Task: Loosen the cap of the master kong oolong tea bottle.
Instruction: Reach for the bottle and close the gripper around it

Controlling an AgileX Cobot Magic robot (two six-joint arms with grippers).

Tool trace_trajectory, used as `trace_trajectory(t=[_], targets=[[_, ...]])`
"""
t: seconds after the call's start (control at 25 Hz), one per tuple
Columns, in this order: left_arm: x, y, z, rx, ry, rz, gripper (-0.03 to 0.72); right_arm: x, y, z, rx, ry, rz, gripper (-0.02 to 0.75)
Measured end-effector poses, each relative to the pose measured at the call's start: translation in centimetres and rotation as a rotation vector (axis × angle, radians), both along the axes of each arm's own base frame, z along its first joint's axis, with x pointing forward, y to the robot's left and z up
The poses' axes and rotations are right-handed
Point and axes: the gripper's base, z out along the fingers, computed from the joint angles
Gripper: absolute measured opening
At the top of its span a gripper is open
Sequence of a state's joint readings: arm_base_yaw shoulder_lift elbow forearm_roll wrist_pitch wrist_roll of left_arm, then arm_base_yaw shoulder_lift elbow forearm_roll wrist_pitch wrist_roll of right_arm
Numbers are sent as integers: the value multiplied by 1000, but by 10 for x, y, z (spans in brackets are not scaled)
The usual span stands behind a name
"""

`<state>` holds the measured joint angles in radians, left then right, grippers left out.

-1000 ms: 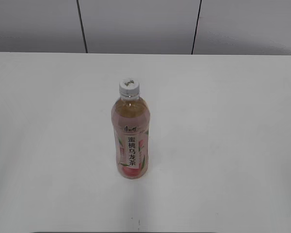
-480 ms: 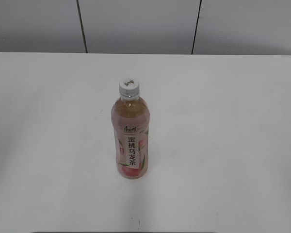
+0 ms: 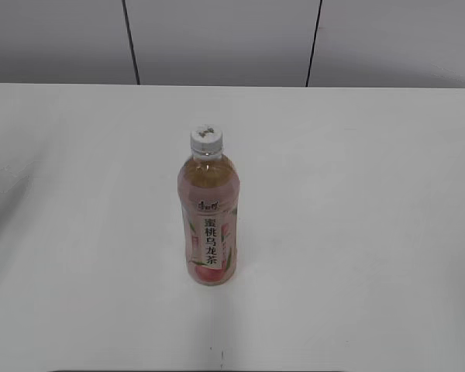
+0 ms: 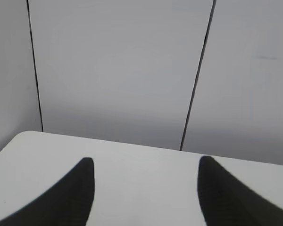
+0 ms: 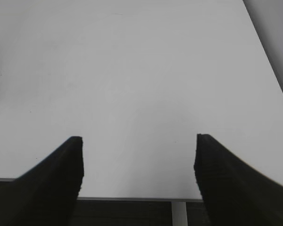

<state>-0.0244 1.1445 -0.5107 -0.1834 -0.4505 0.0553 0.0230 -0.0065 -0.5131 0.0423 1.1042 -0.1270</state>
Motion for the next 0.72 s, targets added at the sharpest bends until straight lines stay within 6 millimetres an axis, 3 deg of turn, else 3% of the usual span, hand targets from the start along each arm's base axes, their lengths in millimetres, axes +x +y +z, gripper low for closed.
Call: trace_trajectory(t=[0.2,0.4,0.72], targets=[[28,-2,-35,11,45,-15,417,0,0,0,0,0,0,554],[51,-14,-75,27,56,-144,415,0,0,0,0,0,0,554],[68,-32,-135,19,-8,-338,415,0,0,0,0,0,0,554]])
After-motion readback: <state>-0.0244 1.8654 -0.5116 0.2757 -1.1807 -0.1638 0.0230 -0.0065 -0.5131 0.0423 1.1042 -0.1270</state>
